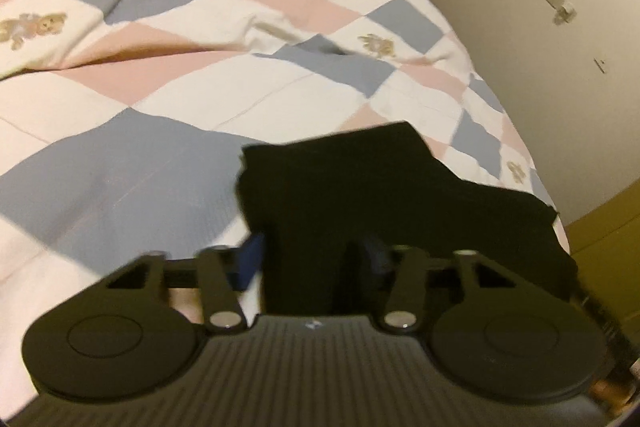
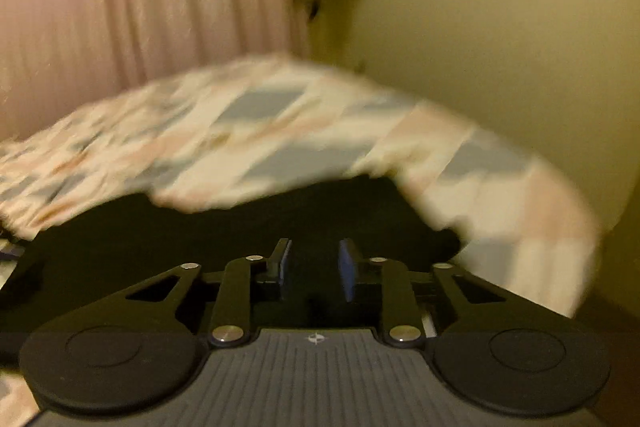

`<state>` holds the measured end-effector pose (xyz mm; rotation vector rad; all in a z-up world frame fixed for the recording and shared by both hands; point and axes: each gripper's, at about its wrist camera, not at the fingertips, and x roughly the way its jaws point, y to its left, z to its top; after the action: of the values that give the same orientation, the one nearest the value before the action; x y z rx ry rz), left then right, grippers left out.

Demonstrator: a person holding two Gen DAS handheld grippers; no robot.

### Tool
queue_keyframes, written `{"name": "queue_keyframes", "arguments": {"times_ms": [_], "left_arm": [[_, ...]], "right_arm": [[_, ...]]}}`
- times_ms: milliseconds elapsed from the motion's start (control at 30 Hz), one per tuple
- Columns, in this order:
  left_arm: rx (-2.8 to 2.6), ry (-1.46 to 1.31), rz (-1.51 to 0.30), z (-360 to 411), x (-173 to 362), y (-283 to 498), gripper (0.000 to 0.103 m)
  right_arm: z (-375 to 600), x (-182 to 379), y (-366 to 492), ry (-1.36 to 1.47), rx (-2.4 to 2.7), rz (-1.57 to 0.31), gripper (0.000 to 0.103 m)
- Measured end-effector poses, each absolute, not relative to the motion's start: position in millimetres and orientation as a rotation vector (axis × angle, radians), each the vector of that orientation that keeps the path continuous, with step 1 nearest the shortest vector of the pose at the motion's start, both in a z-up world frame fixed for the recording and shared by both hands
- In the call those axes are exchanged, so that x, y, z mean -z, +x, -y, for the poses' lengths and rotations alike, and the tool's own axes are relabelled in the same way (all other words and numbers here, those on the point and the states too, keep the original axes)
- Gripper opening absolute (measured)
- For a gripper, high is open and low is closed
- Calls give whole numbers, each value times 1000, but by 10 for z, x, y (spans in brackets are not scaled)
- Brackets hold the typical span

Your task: Fold clothes

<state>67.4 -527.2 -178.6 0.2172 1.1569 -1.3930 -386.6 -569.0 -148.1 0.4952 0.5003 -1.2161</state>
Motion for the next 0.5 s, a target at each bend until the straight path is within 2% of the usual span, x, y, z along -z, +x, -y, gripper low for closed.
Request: {"name": "queue_keyframes", "arguments": {"times_ms": [33,100,167,200,267,300,333,367,500], "left_arm": [[1382,197,-1173,5280,1813,754,30],[1361,160,-1198,5280,1855,908,30],[1354,154,-1188,5171,1820,1020,31],[1358,154,-1193,5108,1811,1049,32],[1385,139,-1246,5005,1828,1075,52],[1396,131,-1270,4962,1839,1086,58],[1398,127,-1287,4941,1854,1089,64],[1397,124,-1301,4928,1871,1094,64],[1379,128,-1333,5002,1927,1145,64]], "right_arm": [[5716,1545,-3869,521,1246,-534,1],[5689,1592,-3912,568,1285,-537,0],[5520,1470,-3813,523,1291,-520,17],[5405,1397,-3711,479,1282,-513,19],[5159,1300,-3419,408,1183,-490,23],[5011,1272,-3226,381,1100,-490,27],[4873,1262,-3034,354,1022,-502,36],[4736,1252,-2843,327,944,-512,45],[4189,1299,-2120,139,696,-577,53]]}}
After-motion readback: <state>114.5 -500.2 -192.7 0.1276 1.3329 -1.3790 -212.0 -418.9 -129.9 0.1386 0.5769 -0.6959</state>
